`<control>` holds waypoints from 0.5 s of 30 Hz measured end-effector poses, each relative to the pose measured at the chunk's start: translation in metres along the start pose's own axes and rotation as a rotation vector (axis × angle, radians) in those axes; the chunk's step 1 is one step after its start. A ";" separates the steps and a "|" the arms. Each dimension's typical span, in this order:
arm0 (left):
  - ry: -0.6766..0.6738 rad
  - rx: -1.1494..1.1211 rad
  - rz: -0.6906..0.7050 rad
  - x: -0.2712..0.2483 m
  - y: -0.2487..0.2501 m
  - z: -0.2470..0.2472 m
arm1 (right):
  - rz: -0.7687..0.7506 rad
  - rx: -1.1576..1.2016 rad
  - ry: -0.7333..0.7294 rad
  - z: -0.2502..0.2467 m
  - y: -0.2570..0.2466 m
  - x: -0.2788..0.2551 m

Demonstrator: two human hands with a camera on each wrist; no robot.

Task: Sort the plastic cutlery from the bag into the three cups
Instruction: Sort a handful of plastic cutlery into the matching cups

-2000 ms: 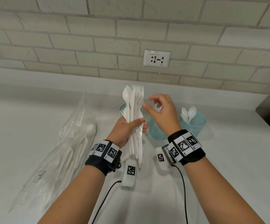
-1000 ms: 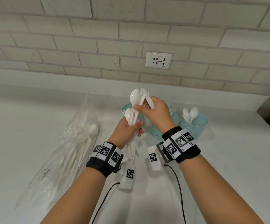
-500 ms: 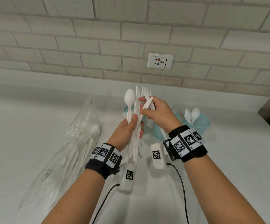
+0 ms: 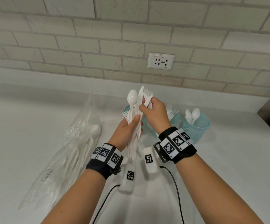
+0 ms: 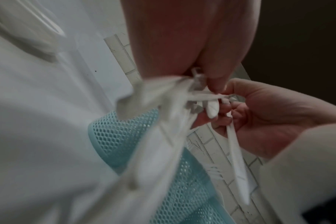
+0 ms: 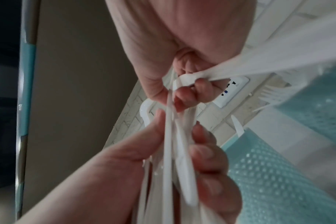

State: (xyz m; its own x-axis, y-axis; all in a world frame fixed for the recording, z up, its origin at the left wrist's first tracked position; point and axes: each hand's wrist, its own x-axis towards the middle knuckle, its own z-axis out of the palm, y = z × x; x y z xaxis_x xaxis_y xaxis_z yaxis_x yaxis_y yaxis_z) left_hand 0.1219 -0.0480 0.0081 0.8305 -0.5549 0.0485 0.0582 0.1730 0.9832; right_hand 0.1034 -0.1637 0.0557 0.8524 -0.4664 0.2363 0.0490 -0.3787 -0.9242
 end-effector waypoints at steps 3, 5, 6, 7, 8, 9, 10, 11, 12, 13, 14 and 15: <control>0.001 -0.050 0.006 0.000 0.001 -0.002 | 0.066 0.128 -0.037 0.003 -0.001 0.000; 0.037 -0.057 -0.002 0.001 0.001 -0.005 | 0.058 0.215 -0.064 0.004 -0.002 -0.002; 0.063 -0.055 0.002 0.002 0.000 -0.007 | 0.033 0.241 -0.063 0.004 -0.003 -0.002; 0.086 -0.051 0.011 0.004 0.000 -0.009 | 0.003 0.265 -0.058 0.004 -0.005 -0.002; 0.108 -0.043 0.021 0.005 -0.001 -0.012 | -0.022 0.293 -0.046 0.003 -0.006 -0.001; 0.133 -0.032 0.026 0.006 -0.002 -0.014 | -0.042 0.324 -0.027 0.002 -0.009 0.001; 0.163 -0.023 0.026 0.007 -0.002 -0.017 | -0.057 0.344 0.001 0.000 -0.012 0.004; 0.192 -0.025 0.025 0.008 -0.002 -0.020 | -0.073 0.356 0.030 -0.003 -0.015 0.008; 0.214 -0.032 0.026 0.009 -0.002 -0.023 | -0.091 0.364 0.059 -0.007 -0.019 0.013; 0.230 -0.037 0.030 0.010 -0.002 -0.025 | -0.116 0.382 0.086 -0.010 -0.023 0.018; 0.240 -0.035 0.037 0.010 -0.001 -0.028 | -0.146 0.399 0.110 -0.012 -0.028 0.023; 0.246 -0.032 0.045 0.010 0.000 -0.031 | -0.175 0.410 0.125 -0.014 -0.031 0.029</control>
State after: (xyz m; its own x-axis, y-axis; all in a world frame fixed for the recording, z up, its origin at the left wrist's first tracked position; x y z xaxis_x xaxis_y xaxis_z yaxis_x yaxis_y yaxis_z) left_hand 0.1472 -0.0283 0.0030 0.9421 -0.3324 0.0442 0.0321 0.2206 0.9748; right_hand 0.1195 -0.1765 0.0949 0.7448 -0.5264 0.4101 0.4097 -0.1244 -0.9037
